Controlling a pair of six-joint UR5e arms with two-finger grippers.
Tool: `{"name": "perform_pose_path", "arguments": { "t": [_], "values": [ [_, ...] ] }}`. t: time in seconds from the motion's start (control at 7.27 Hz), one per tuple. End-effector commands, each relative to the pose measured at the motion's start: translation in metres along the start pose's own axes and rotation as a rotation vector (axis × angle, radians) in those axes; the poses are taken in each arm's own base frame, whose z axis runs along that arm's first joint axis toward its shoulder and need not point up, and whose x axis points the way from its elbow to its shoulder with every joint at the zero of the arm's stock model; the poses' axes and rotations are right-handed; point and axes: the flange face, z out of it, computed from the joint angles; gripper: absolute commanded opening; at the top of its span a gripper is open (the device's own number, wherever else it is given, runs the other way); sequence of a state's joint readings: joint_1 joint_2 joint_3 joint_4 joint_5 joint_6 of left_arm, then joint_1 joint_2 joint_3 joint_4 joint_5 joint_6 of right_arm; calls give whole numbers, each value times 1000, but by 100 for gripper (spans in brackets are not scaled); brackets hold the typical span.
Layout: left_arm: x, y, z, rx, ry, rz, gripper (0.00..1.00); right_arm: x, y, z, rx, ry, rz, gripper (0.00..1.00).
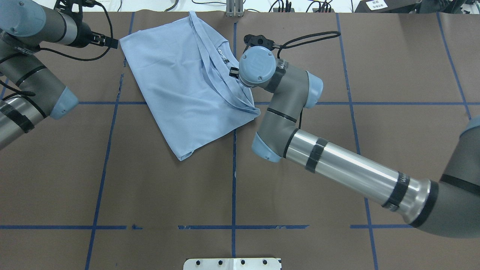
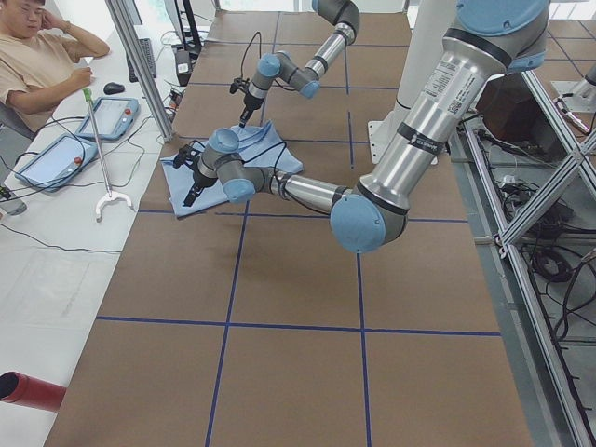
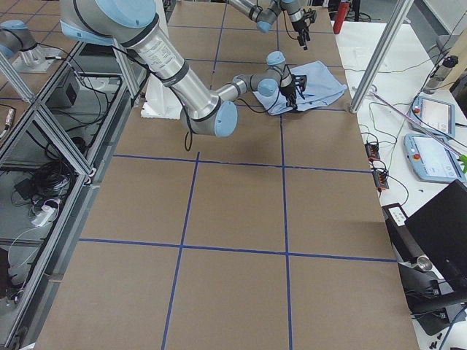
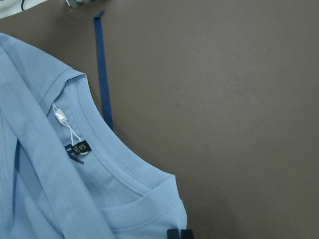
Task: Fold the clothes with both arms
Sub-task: 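Drag the collar edge toward the robot with the right gripper, straightening the shirt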
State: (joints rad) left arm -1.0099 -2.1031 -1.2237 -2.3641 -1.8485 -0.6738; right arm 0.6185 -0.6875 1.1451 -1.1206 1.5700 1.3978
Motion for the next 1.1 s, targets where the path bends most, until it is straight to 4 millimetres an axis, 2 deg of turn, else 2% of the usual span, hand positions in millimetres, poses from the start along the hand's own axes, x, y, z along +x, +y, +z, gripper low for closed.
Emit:
{"name": "perform_pose_path", "arguments": {
  "t": [0.0, 0.28, 0.41, 0.55, 0.69, 0.83, 0.96],
  "values": [
    [3, -1, -2, 7, 6, -12, 100, 70, 44, -38, -20, -35, -23, 0],
    [9, -4, -7, 10, 14, -22, 100, 140, 110, -80, -40, -69, -74, 0],
    [10, -4, -7, 12, 15, -21, 100, 166, 127, -91, -44, -65, -86, 0],
    [13, -2, -7, -5, 35, -20, 100, 178, 140, -95, -40, -60, -100, 0],
    [17, -1, -9, -17, 58, -30, 100, 180, 144, -94, -35, -58, -104, 0],
    [20, -2, -10, -17, 62, -31, 100, 173, 147, -97, -50, -73, -120, 99],
    [20, -2, -11, -16, 63, -34, 100, 168, 143, -106, -69, -90, -171, 100]
  ]
}}
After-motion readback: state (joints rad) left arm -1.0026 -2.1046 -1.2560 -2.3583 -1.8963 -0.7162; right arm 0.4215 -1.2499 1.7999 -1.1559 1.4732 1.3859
